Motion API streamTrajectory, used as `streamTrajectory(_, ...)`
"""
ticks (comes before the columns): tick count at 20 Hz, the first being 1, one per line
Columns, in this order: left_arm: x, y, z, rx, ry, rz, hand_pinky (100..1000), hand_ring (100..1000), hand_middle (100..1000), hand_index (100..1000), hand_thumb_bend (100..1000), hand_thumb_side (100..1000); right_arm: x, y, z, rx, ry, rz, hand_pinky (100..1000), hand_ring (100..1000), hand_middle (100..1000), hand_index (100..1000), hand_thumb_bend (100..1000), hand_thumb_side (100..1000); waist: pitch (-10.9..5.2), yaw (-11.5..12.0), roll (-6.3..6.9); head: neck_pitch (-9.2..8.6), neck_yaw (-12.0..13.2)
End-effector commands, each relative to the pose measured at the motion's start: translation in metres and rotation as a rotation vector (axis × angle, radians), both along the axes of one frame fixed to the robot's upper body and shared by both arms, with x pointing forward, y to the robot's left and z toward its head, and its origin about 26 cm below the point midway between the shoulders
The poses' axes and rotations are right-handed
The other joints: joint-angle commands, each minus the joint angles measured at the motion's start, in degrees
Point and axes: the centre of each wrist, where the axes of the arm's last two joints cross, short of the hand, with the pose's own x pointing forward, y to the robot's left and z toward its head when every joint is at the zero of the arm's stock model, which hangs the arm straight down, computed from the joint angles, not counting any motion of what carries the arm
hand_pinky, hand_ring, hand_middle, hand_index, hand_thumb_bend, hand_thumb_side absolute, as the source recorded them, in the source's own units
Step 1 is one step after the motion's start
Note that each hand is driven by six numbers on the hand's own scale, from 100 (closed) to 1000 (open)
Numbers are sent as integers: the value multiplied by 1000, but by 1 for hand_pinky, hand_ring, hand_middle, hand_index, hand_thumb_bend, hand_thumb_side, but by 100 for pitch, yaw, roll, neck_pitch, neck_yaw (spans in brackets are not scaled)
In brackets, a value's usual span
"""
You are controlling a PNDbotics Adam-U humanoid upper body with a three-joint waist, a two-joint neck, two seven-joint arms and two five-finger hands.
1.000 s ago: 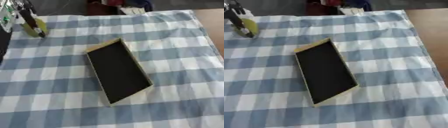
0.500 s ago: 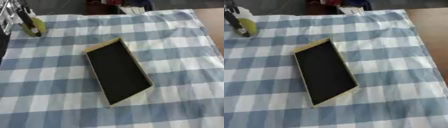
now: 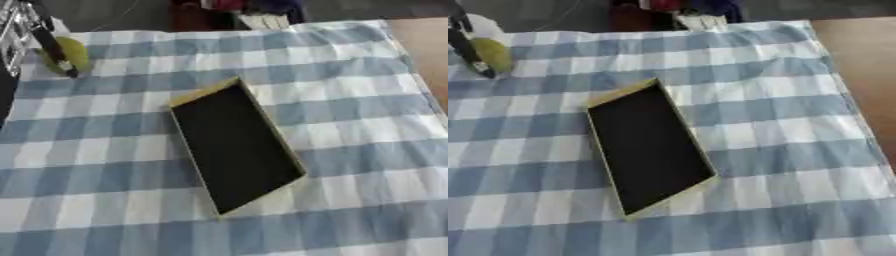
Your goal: Pick up objects on the table and place them in the box.
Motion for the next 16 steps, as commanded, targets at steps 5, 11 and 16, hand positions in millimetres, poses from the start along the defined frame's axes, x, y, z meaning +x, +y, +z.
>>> streamTrajectory(5, -7, 13, 18, 15, -70, 53, 742, 852, 820, 835, 830, 196, -2, -3, 7, -31, -21, -11, 776, 737, 644, 934, 100, 528, -48, -31, -17, -134, -5)
streamTrajectory(11, -9, 11, 22, 51, -142, 98, 743, 858, 823, 850, 831, 192, -1, -4, 6, -40, -23, -9, 777, 737, 642, 936, 100, 529, 49, -41, -25, -188, 17)
streamTrajectory(16, -9, 7, 28, 57, -231, 113, 740, 865, 818, 855, 816, 137, 1, -4, 4, -46, -21, -6, 778, 737, 641, 937, 100, 529, 112, -58, -41, -247, 40)
